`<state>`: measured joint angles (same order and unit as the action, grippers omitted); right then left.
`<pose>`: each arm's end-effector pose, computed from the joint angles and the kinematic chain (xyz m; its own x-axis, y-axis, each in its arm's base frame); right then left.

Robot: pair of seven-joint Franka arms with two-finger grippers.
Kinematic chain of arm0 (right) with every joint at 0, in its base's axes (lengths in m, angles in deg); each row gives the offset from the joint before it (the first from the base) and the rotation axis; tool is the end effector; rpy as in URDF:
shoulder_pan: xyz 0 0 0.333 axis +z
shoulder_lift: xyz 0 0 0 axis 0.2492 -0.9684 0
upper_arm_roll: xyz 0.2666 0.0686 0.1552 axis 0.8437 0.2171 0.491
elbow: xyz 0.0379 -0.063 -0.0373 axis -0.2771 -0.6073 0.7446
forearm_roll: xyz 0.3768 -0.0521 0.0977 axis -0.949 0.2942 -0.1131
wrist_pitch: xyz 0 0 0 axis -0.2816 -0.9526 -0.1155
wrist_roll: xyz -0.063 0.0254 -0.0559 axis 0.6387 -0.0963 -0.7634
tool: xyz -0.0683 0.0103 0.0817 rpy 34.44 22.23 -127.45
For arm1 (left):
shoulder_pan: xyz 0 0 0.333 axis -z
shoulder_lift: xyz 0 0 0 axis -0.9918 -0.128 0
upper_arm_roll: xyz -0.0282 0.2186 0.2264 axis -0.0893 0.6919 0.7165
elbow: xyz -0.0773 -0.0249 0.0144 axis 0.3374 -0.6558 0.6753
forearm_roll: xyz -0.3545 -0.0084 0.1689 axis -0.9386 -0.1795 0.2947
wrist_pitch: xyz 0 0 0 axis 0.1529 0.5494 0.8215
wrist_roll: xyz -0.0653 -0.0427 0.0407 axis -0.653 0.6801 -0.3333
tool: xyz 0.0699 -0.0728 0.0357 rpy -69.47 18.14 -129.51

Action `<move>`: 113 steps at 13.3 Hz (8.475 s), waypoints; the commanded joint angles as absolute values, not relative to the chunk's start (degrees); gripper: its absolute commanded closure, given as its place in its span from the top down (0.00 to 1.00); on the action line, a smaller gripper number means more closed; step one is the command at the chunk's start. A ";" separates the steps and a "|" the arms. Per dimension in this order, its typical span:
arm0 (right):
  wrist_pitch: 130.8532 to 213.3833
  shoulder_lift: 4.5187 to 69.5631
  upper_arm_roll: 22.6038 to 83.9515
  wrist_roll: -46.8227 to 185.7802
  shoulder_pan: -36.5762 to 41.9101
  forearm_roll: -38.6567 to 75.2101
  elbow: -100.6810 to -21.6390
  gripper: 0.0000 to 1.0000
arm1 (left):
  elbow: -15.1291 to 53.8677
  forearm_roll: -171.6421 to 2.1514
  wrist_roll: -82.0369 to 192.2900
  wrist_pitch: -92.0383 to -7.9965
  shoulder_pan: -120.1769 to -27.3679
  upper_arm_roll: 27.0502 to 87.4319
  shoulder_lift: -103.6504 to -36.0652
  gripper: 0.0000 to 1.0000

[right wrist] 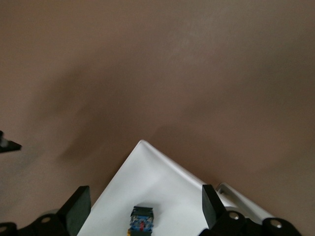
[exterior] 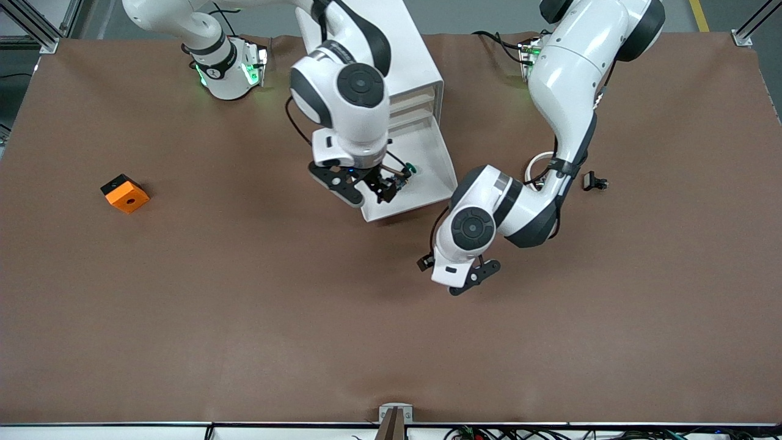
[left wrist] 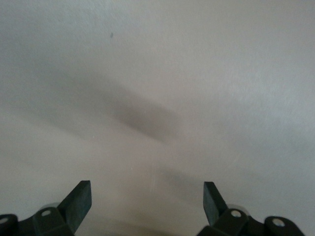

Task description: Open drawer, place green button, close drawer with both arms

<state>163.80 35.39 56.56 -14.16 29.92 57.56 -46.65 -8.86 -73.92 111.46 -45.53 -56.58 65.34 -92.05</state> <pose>0.5048 0.4586 0.4234 0.8139 -0.5792 0.0453 -0.5810 -0.8123 0.0522 0.6176 -0.4089 0.2589 0.8671 0.4780 -0.1400 0.4763 -0.8780 -0.0479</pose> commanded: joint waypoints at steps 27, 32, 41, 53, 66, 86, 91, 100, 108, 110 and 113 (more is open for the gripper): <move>136.39 46.09 57.15 64.53 -18.39 58.29 -35.98 1.00 | 13.52 -70.66 120.47 -59.95 -56.46 50.97 -83.96 1.00; 129.91 46.53 57.41 64.36 -18.48 57.59 -30.34 1.00 | 14.32 -71.36 125.13 -59.42 -56.46 47.27 -84.58 1.00; 138.30 62.15 57.50 59.17 -18.21 52.66 -47.00 1.00 | 14.49 -73.19 129.80 -58.10 -56.63 42.00 -86.86 1.00; 139.03 63.58 57.59 58.29 -18.30 52.84 -49.06 1.00 | 13.96 -81.46 129.10 -58.10 -56.98 40.77 -87.74 1.00; 139.29 63.67 57.76 59.61 -18.12 55.03 -49.06 1.00 | 8.87 -72.26 129.01 -47.92 -67.69 42.52 -78.36 1.00; 139.38 64.46 57.23 61.02 -16.98 55.03 -49.50 1.00 | 23.97 -78.39 50.55 -17.58 -78.86 76.61 -34.41 1.00; 138.94 64.64 57.23 61.37 -16.72 53.54 -49.50 1.00 | 30.31 -77.95 47.97 -25.13 -82.29 77.41 -30.44 1.00; 139.03 64.64 57.32 65.33 -16.72 53.54 -49.24 1.00 | 16.53 -76.72 48.76 -25.50 -81.59 76.36 -38.51 1.00; 139.03 64.72 57.41 64.18 -16.72 53.28 -49.24 1.00 | 13.36 -76.63 48.68 -24.96 -81.33 75.92 -41.41 1.00; 138.85 64.72 57.50 63.83 -16.63 53.36 -49.24 1.00 | 12.65 -76.63 48.94 -24.96 -81.42 75.57 -41.77 1.00; 138.33 65.25 57.41 61.90 -16.80 53.36 -49.59 1.00 | 12.56 -76.72 48.94 -24.79 -81.42 75.57 -41.78 1.00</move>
<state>138.50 63.19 57.21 63.17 -16.39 54.07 -47.86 14.41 -77.57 48.75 -26.25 -81.21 76.10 -41.02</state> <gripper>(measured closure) 0.000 0.000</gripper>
